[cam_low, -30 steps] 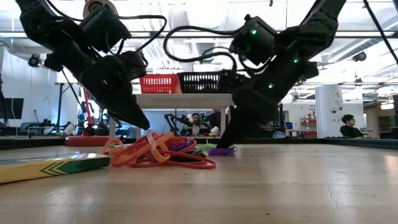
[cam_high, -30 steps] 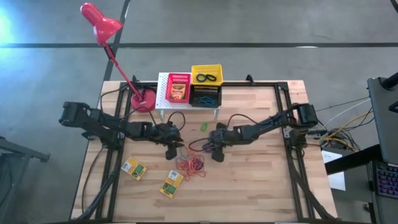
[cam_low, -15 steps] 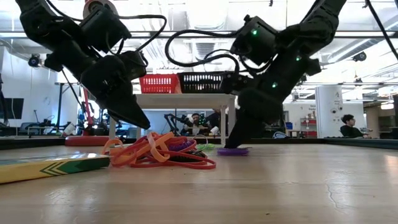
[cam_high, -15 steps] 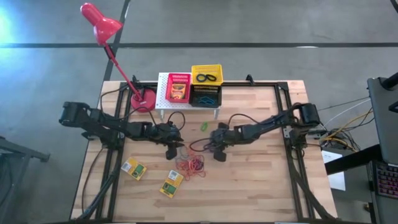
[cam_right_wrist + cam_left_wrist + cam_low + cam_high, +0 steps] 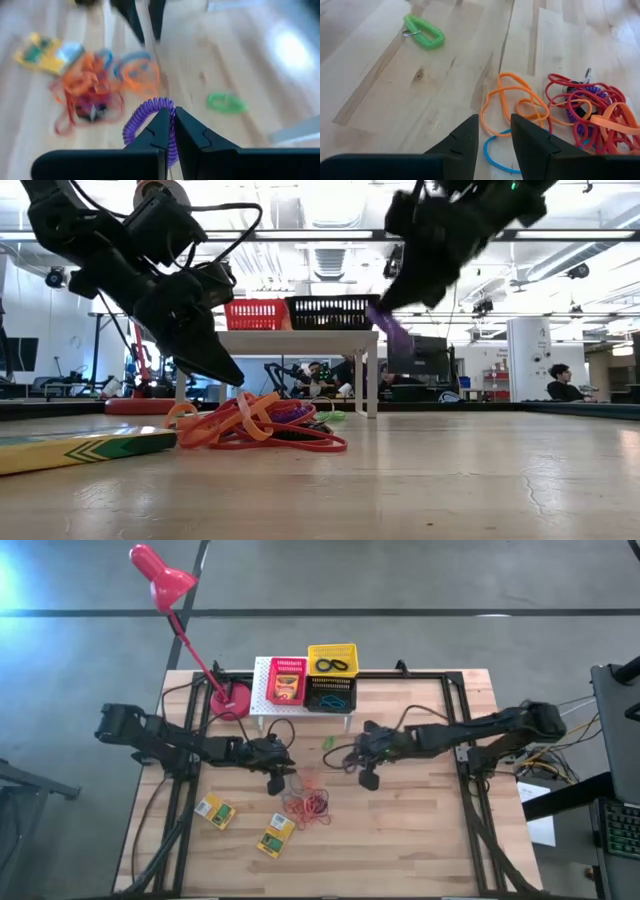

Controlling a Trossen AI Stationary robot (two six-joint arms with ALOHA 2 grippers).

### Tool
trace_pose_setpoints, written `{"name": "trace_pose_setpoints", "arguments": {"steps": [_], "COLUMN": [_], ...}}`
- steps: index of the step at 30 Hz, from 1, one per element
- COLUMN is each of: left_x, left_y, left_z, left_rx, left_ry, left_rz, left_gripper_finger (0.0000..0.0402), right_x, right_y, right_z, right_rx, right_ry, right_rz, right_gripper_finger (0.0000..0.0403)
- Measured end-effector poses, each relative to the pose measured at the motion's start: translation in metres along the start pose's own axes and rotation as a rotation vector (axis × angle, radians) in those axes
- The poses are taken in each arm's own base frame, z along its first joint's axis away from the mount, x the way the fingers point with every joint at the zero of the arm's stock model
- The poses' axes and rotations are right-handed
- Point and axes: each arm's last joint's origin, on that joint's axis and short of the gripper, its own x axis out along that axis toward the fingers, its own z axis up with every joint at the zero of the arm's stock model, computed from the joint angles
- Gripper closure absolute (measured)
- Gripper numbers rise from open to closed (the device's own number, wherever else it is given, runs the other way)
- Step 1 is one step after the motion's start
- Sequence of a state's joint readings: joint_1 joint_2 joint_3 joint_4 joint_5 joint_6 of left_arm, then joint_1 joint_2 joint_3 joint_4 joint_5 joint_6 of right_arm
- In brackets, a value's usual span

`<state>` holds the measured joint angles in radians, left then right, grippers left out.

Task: Pick & Place Office Desk Supplies
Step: Put the purple spring keychain into the yellow bin on the shelf

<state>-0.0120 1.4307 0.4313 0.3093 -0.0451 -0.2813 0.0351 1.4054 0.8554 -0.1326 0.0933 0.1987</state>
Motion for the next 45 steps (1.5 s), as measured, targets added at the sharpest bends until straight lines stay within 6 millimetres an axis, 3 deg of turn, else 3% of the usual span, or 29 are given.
{"name": "trace_pose_setpoints", "arguments": {"steps": [6, 10, 15, 21, 25, 31, 45], "left_x": [0.000, 0.000, -0.001, -0.001, -0.001, -0.001, -0.001], "left_y": [0.001, 0.000, -0.001, 0.000, 0.001, 0.000, 0.000], "left_z": [-0.002, 0.001, 0.006, 0.009, 0.009, 0.009, 0.010], "left_rx": [-0.015, -0.016, -0.018, -0.015, -0.013, 0.007, 0.010], "left_ry": [-0.013, -0.044, -0.098, -0.148, -0.152, -0.151, -0.151], "left_rz": [0.006, 0.006, 0.012, 0.066, 0.080, 0.081, 0.081], "left_gripper_finger": [0.0284, 0.0284, 0.0284, 0.0284, 0.0284, 0.0284, 0.0284], "right_x": [-0.036, -0.049, -0.042, -0.018, 0.000, 0.017, 0.008], "right_y": [-0.012, -0.035, -0.089, -0.158, -0.186, -0.207, -0.220], "right_z": [0.038, 0.073, 0.112, 0.140, 0.146, 0.146, 0.138], "right_rx": [0.032, 0.040, 0.032, 0.051, 0.063, 0.084, 0.160], "right_ry": [-0.180, -0.282, -0.326, -0.302, -0.204, -0.018, 0.142], "right_rz": [-0.012, -0.087, -0.251, -0.411, -0.451, -0.461, -0.502], "right_gripper_finger": [0.0390, 0.0390, 0.0390, 0.0390, 0.0390, 0.0390, 0.0375]}}
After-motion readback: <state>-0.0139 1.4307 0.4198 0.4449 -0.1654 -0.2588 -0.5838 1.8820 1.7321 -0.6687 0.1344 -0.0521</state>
